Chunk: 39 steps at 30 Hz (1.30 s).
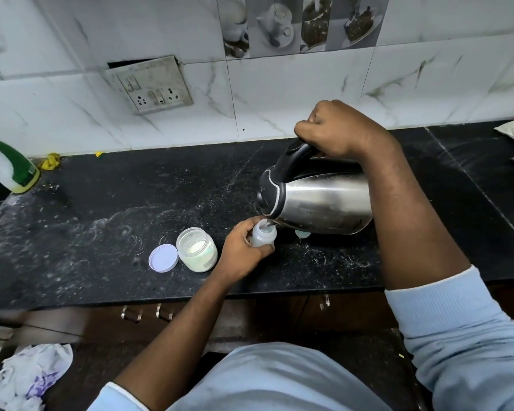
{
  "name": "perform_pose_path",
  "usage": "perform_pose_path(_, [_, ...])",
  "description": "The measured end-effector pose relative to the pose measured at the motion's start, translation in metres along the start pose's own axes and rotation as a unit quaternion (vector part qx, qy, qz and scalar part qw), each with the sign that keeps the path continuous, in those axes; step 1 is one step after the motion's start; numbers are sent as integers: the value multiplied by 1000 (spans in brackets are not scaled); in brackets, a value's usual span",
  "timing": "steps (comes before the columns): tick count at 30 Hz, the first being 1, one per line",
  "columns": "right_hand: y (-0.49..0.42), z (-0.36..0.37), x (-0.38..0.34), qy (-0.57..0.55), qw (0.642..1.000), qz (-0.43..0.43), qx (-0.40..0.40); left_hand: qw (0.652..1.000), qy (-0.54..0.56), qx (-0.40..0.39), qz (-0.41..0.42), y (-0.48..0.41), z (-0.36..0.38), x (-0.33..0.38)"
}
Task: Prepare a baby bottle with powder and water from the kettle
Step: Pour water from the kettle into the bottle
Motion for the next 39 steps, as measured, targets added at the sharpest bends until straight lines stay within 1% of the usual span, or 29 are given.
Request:
perform_pose_path(5, [9, -10, 30, -68, 996, 22, 52, 999, 33, 1, -12, 5, 1, -1])
perform_pose_path(7, [11, -16, 47, -138, 986, 50, 78, 999, 40, 1, -17, 8, 3, -5])
perform_pose_path(9, [13, -25, 62, -220, 967, 73, 110, 999, 44, 5, -22, 10, 3, -9])
perform_pose_path(11, [13, -35, 73, -289, 941, 86, 153, 999, 39, 4, -30, 11, 1, -11])
perform_pose_path(14, [11, -44, 88, -389, 888, 108, 219, 999, 28, -3, -36, 11, 1, -17])
perform_pose_path(17, [-2, -34, 96, -480, 833, 105, 253, 999, 18, 7, -42, 11, 1, -24])
perform_pose_path(19, [-13, -15, 98, -529, 799, 112, 262, 999, 10, 16, -42, 10, 1, -28])
perform_pose_path(24, [-41, 55, 96, -626, 718, 160, 259, 999, 4, 13, -42, 6, 1, -33])
perform_pose_path(26, [-50, 82, 96, -636, 698, 172, 280, 999, 8, 13, -41, 5, 0, -31])
perform_pose_path(29, [-64, 118, 101, -624, 702, 179, 292, 999, 13, 13, -43, 2, 0, -32])
perform_pose_path(34, [-85, 164, 115, -615, 717, 200, 261, 999, 4, 14, -44, -3, 0, -33])
perform_pose_path(39, [-97, 189, 122, -613, 723, 205, 245, 999, -9, 17, -45, -4, 0, -36])
Point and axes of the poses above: each hand's wrist, its own y-axis away from the middle knuckle, its own z-axis out of the palm, x = y × z, the point moved 6 cm from there along -y, towards the middle knuckle, and after that the axes turned 1 degree about y, right-handed, at the moved point
